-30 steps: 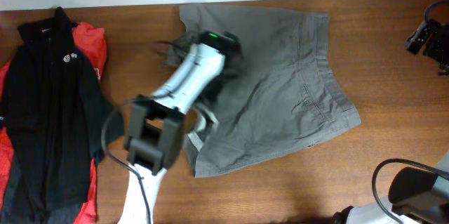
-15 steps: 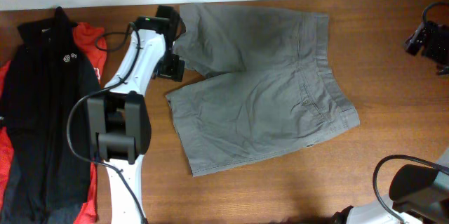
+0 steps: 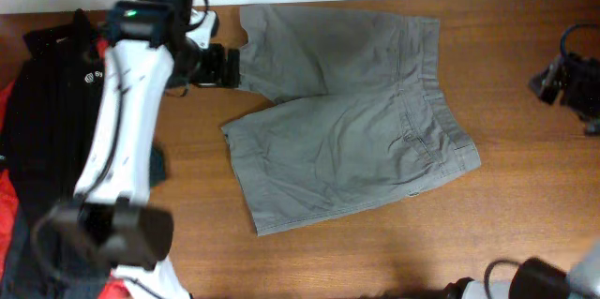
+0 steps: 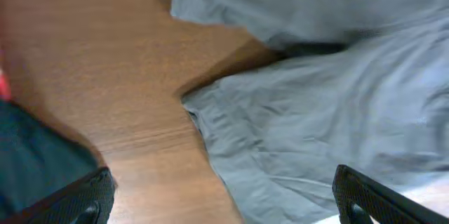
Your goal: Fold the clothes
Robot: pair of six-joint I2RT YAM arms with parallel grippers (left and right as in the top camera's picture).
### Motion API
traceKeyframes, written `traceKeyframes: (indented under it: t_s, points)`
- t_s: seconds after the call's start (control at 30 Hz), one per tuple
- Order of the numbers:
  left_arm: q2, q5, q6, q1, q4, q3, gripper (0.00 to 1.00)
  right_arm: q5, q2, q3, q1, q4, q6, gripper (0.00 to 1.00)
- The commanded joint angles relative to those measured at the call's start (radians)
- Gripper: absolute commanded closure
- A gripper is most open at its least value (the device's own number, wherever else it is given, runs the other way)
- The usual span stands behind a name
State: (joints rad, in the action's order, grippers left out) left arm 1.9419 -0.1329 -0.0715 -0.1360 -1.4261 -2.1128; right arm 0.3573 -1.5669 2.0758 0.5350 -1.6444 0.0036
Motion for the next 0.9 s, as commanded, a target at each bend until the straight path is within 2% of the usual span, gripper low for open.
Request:
traceKeyframes:
  t_s: [0.0, 0.1, 0.2, 0.47, 0.67, 0.87]
  points:
    - [-0.045, -0.027, -0.088, 0.003, -0.073, -0.011, 0.01, -0.093, 0.020, -0.005, -0.006, -0.055, 0.104, 0.16]
    - [-0.045, -0.002, -0.192, -0.015, -0.134, 0.010, 0.01, -0.141, 0.031, -0.070, -0.008, -0.055, 0.171, 0.18]
    - [-0.047, 0.093, -0.330, -0.078, -0.168, 0.100, 0.01, -0.150, 0.031, -0.211, -0.023, -0.042, 0.219, 0.18]
    - [-0.047, 0.121, -0.524, -0.259, 0.022, 0.424, 0.01, -0.185, 0.031, -0.627, -0.046, 0.171, 0.348, 0.21]
    - [-0.047, 0.024, -0.571, -0.328, 0.185, 0.682, 0.01, -0.185, 0.031, -0.832, -0.046, 0.327, 0.349, 0.21]
    - [-0.047, 0.021, -0.552, -0.383, 0.267, 0.839, 0.01, -0.186, 0.031, -0.879, -0.046, 0.394, 0.342, 0.24]
